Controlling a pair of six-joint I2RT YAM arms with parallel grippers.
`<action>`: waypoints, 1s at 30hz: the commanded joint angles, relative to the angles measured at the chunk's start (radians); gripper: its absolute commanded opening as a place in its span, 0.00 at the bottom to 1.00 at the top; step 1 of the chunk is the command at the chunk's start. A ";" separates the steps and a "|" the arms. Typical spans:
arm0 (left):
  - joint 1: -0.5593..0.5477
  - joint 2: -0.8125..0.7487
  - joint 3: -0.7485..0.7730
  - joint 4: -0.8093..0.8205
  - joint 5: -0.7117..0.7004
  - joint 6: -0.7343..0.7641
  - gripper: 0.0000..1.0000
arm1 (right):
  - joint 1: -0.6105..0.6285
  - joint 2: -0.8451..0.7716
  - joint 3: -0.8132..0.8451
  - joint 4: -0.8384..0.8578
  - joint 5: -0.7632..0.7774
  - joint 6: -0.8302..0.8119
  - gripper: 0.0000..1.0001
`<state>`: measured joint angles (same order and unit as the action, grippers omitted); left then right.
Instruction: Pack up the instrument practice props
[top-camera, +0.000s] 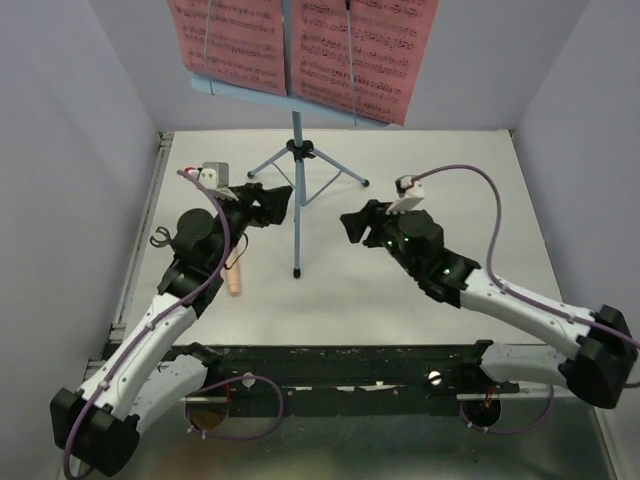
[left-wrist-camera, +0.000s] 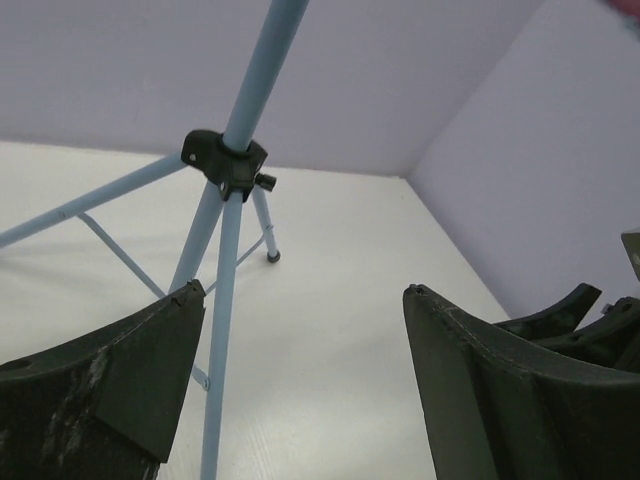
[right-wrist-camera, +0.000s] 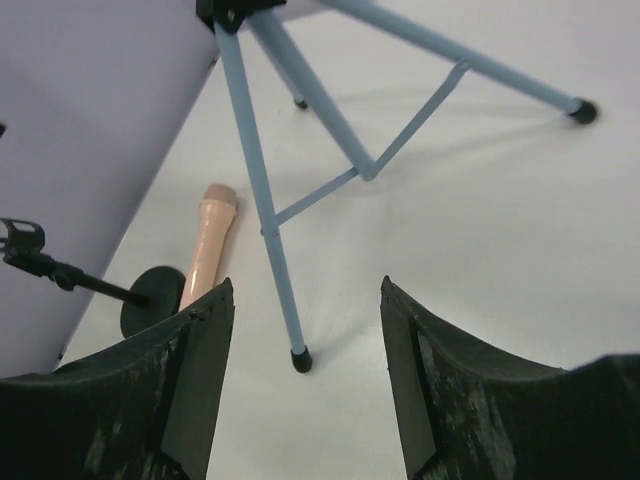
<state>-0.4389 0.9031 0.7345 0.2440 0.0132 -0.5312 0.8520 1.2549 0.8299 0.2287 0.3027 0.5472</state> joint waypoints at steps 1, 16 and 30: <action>-0.011 -0.171 -0.027 -0.084 0.033 0.002 0.89 | -0.007 -0.237 -0.034 -0.280 0.252 -0.052 0.69; -0.029 -0.273 0.180 -0.381 -0.081 -0.149 0.98 | -0.008 -0.507 0.284 -0.625 0.437 -0.111 1.00; -0.207 -0.009 0.586 -0.242 0.283 0.046 0.98 | -0.008 -0.502 0.546 -0.488 0.171 -0.366 1.00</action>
<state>-0.5255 0.7929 1.1301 0.0948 0.2935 -0.6228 0.8448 0.7650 1.4292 -0.3679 0.5812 0.2825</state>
